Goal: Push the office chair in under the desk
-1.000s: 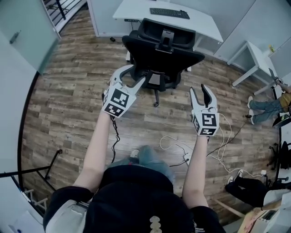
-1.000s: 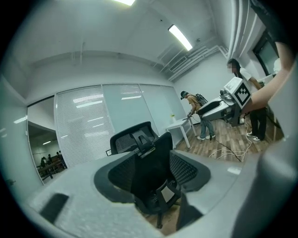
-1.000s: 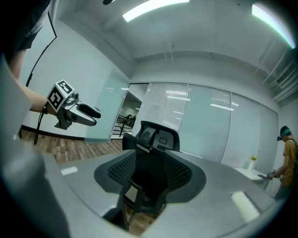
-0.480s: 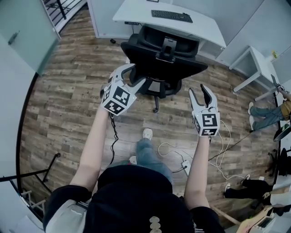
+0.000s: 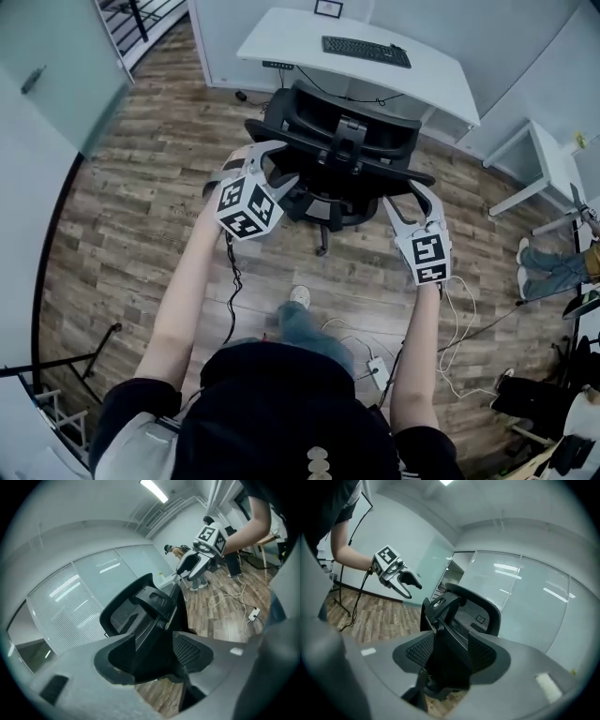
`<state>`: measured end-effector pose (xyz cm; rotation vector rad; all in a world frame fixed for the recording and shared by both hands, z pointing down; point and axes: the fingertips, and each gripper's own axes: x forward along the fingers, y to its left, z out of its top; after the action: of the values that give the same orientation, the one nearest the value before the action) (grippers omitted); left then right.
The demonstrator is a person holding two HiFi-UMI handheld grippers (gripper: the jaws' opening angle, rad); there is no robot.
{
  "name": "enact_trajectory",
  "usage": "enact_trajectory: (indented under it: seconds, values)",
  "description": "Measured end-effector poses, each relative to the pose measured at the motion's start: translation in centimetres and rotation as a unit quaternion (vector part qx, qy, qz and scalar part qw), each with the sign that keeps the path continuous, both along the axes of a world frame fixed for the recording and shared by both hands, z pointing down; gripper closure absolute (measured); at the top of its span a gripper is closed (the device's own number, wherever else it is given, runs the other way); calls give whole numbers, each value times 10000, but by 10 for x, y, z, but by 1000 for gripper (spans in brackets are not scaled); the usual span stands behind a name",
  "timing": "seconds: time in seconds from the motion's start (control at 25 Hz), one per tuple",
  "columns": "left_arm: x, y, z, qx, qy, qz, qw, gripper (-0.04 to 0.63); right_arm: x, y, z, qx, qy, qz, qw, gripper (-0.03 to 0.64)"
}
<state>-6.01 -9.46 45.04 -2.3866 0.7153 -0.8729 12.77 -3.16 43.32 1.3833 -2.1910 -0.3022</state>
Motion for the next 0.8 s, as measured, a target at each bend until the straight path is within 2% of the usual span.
enact_trajectory:
  seconds: [0.08,0.16,0.24,0.32,0.56,0.8]
  values:
    - [6,-15,4,85,-343,68,9994,339,4,-15,8,-189,292,-219,9992,388]
    - [13,-29,6,137,-533,145,9984,345,6,-27,15,-353,572,-463,9967,387]
    - [18,-42,9,129,-712,194,9972,357,6,-39,20,-493,855,-726,9925,385]
    - [23,-56,17,142,-1043,245,9941,357,7,-52,26,-639,1104,-983,9870,380]
    - [33,-76,42,55,-1992,614,9780,379,10,-76,52,-1157,1754,-1636,9639,374]
    - [31,-88,59,124,-2774,846,9570,388,7,-88,71,-1559,2398,-2030,9365,375]
